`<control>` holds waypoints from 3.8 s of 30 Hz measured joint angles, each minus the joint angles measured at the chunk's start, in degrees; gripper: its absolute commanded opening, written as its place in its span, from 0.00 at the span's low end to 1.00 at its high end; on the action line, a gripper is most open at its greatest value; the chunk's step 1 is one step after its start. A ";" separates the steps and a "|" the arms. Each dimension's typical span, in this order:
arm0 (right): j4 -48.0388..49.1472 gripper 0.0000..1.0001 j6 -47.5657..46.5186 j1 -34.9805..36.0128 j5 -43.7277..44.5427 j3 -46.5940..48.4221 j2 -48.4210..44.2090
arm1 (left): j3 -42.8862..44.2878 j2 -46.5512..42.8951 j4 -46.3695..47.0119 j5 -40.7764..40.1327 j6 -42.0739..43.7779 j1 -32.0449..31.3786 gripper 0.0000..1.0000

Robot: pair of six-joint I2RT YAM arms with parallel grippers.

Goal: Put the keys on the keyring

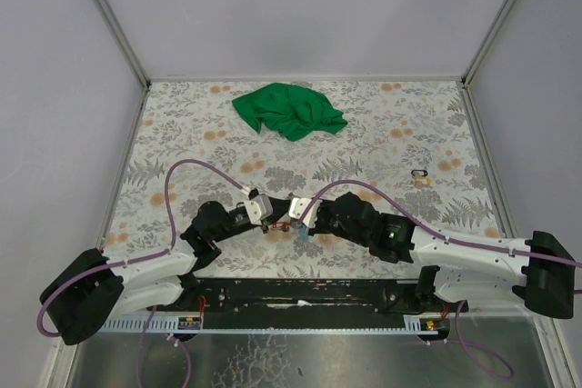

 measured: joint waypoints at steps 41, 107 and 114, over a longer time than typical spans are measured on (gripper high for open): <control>-8.35 0.00 -14.95 0.00 0.98 4.35 -0.76 | 1.38 -0.48 2.23 1.22 -7.93 0.11 0.24; -4.92 0.00 -14.58 0.04 0.00 0.92 -1.16 | 2.80 2.89 -1.99 -4.39 -14.91 0.85 0.00; -3.34 0.00 -13.49 0.04 0.55 0.81 0.68 | 1.55 2.89 -0.66 -5.95 -15.63 0.85 0.00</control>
